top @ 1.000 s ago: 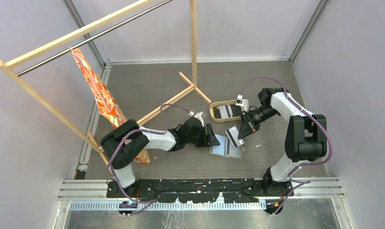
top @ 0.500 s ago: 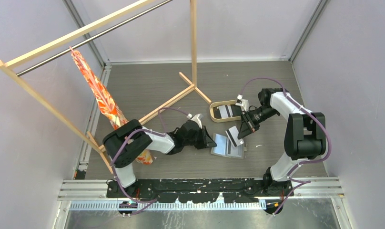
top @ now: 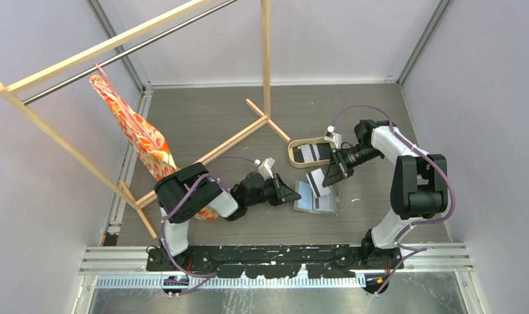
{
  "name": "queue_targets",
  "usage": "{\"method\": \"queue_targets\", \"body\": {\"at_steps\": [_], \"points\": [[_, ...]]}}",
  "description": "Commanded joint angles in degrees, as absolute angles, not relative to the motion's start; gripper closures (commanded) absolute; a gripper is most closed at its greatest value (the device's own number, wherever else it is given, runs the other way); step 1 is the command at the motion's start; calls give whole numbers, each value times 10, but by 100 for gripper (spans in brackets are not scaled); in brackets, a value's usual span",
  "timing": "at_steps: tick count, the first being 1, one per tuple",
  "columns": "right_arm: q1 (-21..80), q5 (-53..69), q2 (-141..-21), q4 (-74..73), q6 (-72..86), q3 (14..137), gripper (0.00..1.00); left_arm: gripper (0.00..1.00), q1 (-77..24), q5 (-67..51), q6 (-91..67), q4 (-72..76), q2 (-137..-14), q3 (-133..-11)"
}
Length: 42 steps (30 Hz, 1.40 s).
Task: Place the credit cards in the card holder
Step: Insert the credit card into the card holder.
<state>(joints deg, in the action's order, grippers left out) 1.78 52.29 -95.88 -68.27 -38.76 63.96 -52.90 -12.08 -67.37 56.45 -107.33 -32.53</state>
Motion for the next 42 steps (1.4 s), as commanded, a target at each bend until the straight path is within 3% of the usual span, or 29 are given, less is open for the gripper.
{"method": "queue_targets", "body": {"at_steps": [1,9,11,13,16,19,23,28,33,42], "points": [[19,584,-940,-632,-308,638,99,100,-526,-96,-715,726,-1105,-312],[7,598,-931,-618,-278,638,99,98,-526,-80,-722,701,-1105,-301],[8,559,-922,-620,-287,639,99,91,-526,-74,-712,672,-1091,-301],[7,514,-913,-627,-303,638,99,75,-526,-78,-701,634,-1078,-312],[8,479,-927,-677,-365,652,99,60,-526,-86,-689,602,-1077,-330],[8,455,-952,-714,-395,666,99,53,-525,-94,-686,601,-1091,-343],[11,430,-974,-709,-386,665,99,52,-525,-105,-695,616,-1117,-359],[23,410,-987,-694,-367,663,99,64,-525,-111,-705,623,-1140,-372],[23,415,-987,-700,-372,664,99,97,-522,-121,-704,643,-1160,-381],[21,542,-985,-762,-413,705,99,100,-515,-108,-715,807,-1168,-346]]}}
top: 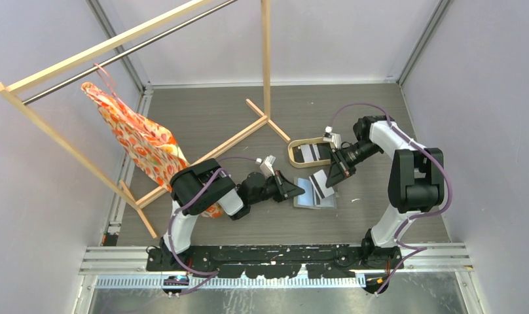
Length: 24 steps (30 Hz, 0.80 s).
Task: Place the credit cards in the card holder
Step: Insert the credit card into the card holder.
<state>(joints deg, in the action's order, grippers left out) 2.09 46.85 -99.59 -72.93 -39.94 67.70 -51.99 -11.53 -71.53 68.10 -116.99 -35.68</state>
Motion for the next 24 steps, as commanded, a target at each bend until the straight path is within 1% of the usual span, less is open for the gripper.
{"method": "queue_targets", "body": {"at_steps": [1,7,14,21,24], "points": [[22,550,-978,-757,-405,704,99,100,-515,-108,-715,818,-1167,-343],[22,558,-944,-695,-339,681,99,100,-515,-118,-712,820,-1138,-337],[-5,619,-949,-721,-340,685,99,100,-509,-116,-716,820,-1098,-329],[-16,627,-960,-663,-267,670,99,100,-490,-132,-724,821,-1081,-327],[-17,638,-969,-661,-264,669,99,100,-485,-140,-725,820,-1075,-324]]}}
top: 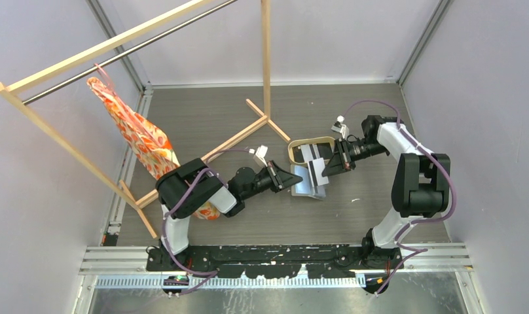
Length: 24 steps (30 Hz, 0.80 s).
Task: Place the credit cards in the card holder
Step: Insert the credit card into the card holder.
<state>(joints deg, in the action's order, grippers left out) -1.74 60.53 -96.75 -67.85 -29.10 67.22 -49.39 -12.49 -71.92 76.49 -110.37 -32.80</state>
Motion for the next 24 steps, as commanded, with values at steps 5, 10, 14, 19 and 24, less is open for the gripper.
{"method": "queue_targets", "body": {"at_steps": [5,10,14,19,24], "points": [[-24,667,-989,-680,-278,671,99,100,-474,-149,-727,820,-1050,-320],[-22,688,-1021,-685,-281,671,99,100,-461,-156,-741,820,-1038,-311],[-17,692,-1050,-680,-277,674,99,100,-455,-153,-752,820,-1052,-295],[22,678,-1071,-655,-257,673,99,100,-451,-150,-753,820,-1066,-275],[42,681,-1095,-650,-249,676,99,100,-445,-151,-742,820,-1051,-265]]}}
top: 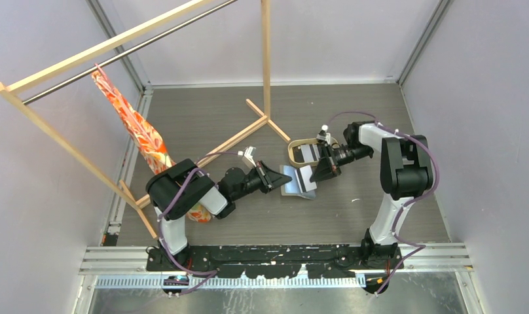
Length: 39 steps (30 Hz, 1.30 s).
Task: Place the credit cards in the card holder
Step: Insert the credit card into the card holder.
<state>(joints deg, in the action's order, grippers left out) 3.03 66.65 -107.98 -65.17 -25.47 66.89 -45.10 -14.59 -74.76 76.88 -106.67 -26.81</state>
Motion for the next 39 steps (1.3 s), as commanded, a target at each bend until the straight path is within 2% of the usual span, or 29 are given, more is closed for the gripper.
{"method": "queue_targets", "body": {"at_steps": [1,4,18,26,33,39], "points": [[42,686,-1102,-667,-266,682,99,100,-444,-152,-740,820,-1046,-265],[42,700,-1114,-723,-333,696,99,100,-438,-160,-736,820,-1035,-263],[41,735,-1120,-761,-386,698,99,100,-428,-190,-732,820,-997,-266],[42,765,-1159,-905,-566,723,99,100,-428,-212,-745,821,-1005,-281],[41,754,-1165,-836,-494,709,99,100,-428,-200,-761,820,-1035,-251],[53,763,-1208,-859,-525,722,99,99,-428,-197,-771,820,-1050,-249]]}}
